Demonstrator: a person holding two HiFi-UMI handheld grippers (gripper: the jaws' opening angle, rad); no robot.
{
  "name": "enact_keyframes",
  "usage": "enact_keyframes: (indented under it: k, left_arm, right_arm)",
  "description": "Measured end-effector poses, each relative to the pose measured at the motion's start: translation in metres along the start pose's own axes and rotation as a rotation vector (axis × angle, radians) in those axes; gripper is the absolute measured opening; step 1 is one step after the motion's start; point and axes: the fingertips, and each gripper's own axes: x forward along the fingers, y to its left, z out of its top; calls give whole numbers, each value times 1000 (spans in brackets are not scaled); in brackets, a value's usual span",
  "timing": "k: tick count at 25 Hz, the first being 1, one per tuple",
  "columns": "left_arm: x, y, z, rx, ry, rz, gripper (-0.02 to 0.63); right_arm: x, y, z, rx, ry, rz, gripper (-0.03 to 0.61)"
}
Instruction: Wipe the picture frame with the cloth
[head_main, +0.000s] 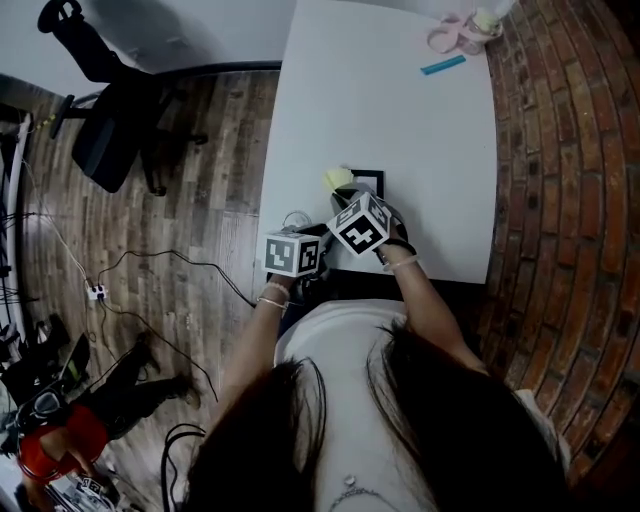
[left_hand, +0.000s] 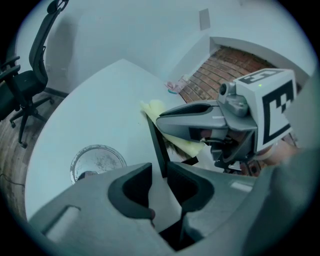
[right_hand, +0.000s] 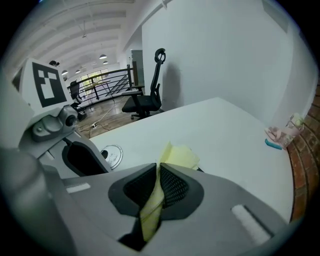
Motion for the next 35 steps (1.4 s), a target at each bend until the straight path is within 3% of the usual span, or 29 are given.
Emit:
enact_keyframes:
  k: [10, 11, 12, 16, 24, 35]
  left_arm:
    - [0, 2, 0, -9, 0, -6, 95]
    - [0, 5, -1, -8, 3, 9, 87]
    - [1, 7, -1, -1, 10, 26, 5]
    - [4, 3, -6, 45, 55, 2, 5]
    - [6, 1, -5, 42, 44, 20, 5]
    - [0, 4, -7, 49, 41, 20, 5]
  right_arm:
    - [6, -18, 11, 85, -39, -14, 29]
    - [6, -21, 12, 95, -44, -13, 29]
    - [7, -23, 12, 104, -49, -11, 29]
    - [8, -31, 16, 138, -66, -11, 29]
    - [11, -48, 21, 225, -115, -27, 29]
    - [-10, -75, 35, 343, -228, -121, 29]
